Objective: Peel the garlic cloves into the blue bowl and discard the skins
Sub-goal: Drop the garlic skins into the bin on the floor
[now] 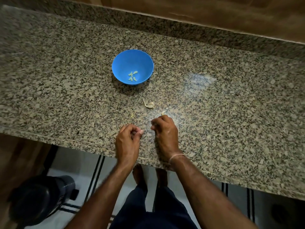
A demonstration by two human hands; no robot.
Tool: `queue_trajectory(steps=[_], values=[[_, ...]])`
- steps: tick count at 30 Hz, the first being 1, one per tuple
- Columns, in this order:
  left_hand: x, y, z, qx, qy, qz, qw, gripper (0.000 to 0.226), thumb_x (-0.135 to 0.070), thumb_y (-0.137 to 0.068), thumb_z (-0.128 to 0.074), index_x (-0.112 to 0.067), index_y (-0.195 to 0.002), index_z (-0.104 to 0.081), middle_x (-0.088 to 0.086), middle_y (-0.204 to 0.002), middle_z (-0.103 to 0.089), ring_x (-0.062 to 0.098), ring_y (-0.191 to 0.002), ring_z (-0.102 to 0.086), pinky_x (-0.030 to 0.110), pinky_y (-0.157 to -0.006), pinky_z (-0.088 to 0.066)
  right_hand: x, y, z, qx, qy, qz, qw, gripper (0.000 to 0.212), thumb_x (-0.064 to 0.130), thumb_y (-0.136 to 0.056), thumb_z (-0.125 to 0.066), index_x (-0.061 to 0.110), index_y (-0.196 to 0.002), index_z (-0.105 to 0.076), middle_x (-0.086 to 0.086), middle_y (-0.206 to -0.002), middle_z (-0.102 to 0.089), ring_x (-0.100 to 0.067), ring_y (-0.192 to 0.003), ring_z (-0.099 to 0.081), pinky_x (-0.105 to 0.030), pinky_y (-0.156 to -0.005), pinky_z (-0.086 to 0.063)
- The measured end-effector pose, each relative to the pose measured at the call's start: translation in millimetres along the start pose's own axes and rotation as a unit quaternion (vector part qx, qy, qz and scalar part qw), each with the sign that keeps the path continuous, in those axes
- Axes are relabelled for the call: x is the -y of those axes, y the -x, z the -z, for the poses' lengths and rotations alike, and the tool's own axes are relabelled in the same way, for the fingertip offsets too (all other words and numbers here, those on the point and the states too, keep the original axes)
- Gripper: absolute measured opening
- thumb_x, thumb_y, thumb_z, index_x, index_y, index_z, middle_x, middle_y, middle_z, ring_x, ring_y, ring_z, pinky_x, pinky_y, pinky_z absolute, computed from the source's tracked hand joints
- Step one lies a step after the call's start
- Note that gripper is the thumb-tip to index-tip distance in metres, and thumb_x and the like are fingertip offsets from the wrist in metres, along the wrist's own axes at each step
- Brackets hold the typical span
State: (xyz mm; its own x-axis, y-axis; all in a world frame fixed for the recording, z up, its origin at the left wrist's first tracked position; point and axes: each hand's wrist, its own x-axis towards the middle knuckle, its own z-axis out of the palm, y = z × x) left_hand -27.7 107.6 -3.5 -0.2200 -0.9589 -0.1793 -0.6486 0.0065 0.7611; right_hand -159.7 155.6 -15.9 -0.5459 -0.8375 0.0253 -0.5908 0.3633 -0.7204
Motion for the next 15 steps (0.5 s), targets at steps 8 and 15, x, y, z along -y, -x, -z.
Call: queue_trajectory(steps=[8, 15], values=[[9, 12, -4, -0.032, 0.040, 0.031, 0.998, 0.013, -0.029, -0.093, -0.077, -0.026, -0.087, -0.066, -0.008, -0.095, -0.069, 0.008, -0.085, -0.066, 0.024, -0.065, -0.053, -5, -7, -1, 0.049, 0.175, 0.083, 0.980, 0.010, 0.005, -0.096, -0.063, 0.015, -0.096, -0.063, 0.004, -0.089, -0.057, -0.013, -0.083, -0.048, -0.023, -0.068, -0.041], [45, 30, 49, -0.128, 0.122, 0.105, 0.979, 0.012, -0.023, -0.093, -0.077, -0.027, -0.087, -0.068, -0.011, -0.088, -0.071, 0.004, -0.080, -0.067, 0.020, -0.067, -0.054, 67, 13, -32, 0.191, -0.264, -0.219, 0.920, 0.017, 0.006, -0.104, -0.060, 0.004, -0.087, -0.063, -0.008, -0.073, -0.063, -0.016, -0.061, -0.059, -0.026, -0.052, -0.051]])
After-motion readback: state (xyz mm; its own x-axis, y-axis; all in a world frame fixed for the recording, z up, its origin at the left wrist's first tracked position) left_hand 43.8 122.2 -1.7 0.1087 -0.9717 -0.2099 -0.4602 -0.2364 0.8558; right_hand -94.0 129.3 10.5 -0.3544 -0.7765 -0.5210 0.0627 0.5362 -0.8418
